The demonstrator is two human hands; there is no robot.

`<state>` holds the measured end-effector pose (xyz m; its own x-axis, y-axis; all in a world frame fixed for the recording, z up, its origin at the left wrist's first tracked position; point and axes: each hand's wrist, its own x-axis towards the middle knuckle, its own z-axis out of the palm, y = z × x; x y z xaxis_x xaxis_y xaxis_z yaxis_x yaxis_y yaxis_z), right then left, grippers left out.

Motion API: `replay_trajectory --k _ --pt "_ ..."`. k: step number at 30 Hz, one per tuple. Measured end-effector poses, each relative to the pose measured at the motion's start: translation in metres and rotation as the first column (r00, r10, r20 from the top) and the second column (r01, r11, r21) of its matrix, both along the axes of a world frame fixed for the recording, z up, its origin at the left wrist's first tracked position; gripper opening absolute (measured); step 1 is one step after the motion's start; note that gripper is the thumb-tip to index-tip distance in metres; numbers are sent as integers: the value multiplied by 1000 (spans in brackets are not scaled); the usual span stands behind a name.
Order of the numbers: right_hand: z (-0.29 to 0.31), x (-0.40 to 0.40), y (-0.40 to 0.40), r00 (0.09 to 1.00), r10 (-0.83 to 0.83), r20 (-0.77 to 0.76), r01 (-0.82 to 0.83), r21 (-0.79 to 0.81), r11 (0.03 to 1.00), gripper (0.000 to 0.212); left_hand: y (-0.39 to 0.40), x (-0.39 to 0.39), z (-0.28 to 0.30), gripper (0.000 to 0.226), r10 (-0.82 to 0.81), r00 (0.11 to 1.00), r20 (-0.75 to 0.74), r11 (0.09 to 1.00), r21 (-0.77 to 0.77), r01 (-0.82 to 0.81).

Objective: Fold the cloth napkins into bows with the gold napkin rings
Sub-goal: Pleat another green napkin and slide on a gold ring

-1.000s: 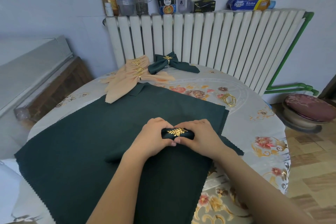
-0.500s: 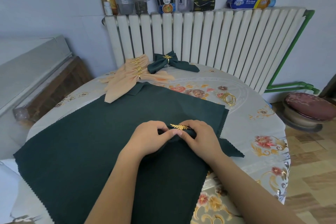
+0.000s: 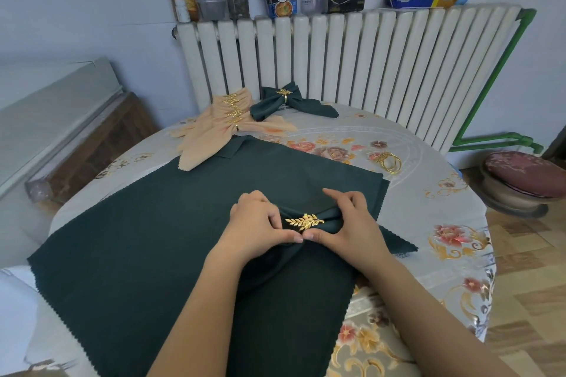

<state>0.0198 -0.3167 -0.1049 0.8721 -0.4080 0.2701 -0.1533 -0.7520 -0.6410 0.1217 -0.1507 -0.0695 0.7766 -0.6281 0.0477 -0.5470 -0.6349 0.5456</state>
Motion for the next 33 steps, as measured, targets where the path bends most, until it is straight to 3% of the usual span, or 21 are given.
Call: replay_trajectory --k 2,5,8,13,16,23,26,30,33 --pt "0 -2 1 1000 8 30 -10 53 999 69 -4 0 -2 42 -35 999 23 999 -35 36" --pt "1 -2 3 996 39 81 -48 108 993 51 -8 0 -7 73 -180 974 -141 976 -145 160" --pt "2 -2 4 996 -10 90 0 109 994 45 -15 1 -13 57 -164 977 -140 981 -126 146" --pt "2 -1 10 987 -144 74 143 28 989 50 -18 5 -18 40 99 993 -61 971 -212 -110" --pt "5 -2 24 994 -98 36 95 94 991 44 -20 8 -21 40 204 978 -55 948 -238 -211" --pt "1 0 44 998 66 22 -67 34 997 36 -27 8 -26 45 272 961 -47 924 -265 -275" --pt "2 -1 39 993 61 105 -65 40 997 31 -26 10 -26 43 272 962 -40 923 -273 -272" --pt "12 -4 25 949 -85 305 70 60 996 24 -25 15 -19 40 277 961 -13 892 -370 -262" --pt "15 -6 27 929 -21 370 30 -20 999 23 -25 14 -18 38 267 964 10 888 -391 -242"
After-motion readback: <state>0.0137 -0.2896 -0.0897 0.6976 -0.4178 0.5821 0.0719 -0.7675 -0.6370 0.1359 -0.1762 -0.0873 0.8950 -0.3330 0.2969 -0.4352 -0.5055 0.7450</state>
